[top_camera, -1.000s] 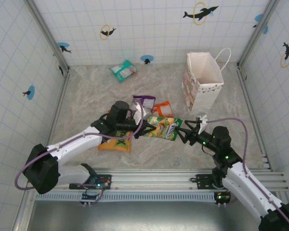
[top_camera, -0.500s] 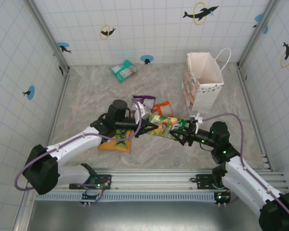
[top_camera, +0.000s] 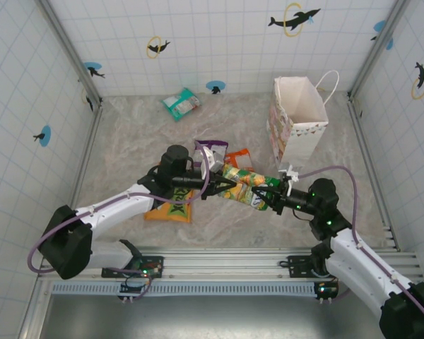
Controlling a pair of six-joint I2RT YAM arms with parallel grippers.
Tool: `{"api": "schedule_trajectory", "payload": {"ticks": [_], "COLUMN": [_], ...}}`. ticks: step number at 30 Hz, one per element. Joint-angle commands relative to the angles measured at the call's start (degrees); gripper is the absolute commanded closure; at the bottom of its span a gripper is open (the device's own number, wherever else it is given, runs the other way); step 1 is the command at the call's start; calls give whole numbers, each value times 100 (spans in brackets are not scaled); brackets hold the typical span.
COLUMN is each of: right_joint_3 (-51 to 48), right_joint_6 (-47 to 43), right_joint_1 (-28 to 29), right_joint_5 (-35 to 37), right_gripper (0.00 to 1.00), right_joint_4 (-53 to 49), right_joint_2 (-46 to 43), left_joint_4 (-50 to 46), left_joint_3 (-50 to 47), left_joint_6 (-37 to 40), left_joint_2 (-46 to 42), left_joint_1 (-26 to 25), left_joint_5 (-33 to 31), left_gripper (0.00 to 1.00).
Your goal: Place the snacks into the paper bag
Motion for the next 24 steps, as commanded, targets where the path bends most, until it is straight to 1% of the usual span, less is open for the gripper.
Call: {"api": "schedule_trajectory", "payload": {"ticks": [1, 4, 5, 7, 10, 12, 13, 18, 20, 24], "right_joint_3": [257, 412, 490, 773, 1202, 1476, 1636, 2666, 3037, 3692], "right_joint_6": [-192, -258, -306, -457, -680, -774, -827, -1138, -1317, -1510], "right_joint_1": [-12, -10, -25, -27, -33, -42, -44, -85, -134, -322], "right_joint_5": [158, 712, 934, 1431, 1941, 2479, 2683, 3619, 3802, 4056], "right_gripper": [86, 87, 87, 88, 88, 88, 88, 90, 90, 90], "right_joint_4": [-105, -287, -385, -709, -973, -1000, -1004, -1180, -1155, -965], "right_joint_2": [-102, -195, -225, -287, -311, -284, -236, 240, 446, 916], "left_joint_4": [240, 41, -60, -260, -444, -488, -480, -525, -570, -606], "left_joint_3": [95, 165, 213, 210, 170, 130, 111, 139, 191, 254], "left_joint_6": [-99, -192, -265, -396, -625, -688, -724, -871, -864, -870], "left_joint_2": [36, 19, -3, -93, -235, -290, -315, -294, -267, -223], "left_joint_1": [39, 38, 38, 43, 38, 38, 38, 38, 38, 38], "left_joint_5": [-334, -783, -992, -1437, -1921, -1948, -1952, -2085, -2113, -2174], "left_gripper": [66, 47, 43, 36, 27, 23, 19, 17, 15, 14]}}
